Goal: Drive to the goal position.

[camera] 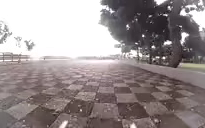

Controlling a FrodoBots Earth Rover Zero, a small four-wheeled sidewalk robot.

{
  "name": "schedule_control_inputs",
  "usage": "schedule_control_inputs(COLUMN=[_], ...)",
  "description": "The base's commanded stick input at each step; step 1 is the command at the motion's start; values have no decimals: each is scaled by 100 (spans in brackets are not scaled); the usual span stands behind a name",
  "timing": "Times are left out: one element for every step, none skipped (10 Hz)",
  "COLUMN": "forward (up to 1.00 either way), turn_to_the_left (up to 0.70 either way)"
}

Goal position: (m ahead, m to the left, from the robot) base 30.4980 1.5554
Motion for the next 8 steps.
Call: schedule_control_inputs(forward=[70, 70, 70, 70, 70, 70, 70, 70], turn_to_the_left=[-31, -17, 0, 0, 0, 2, 2, 2])
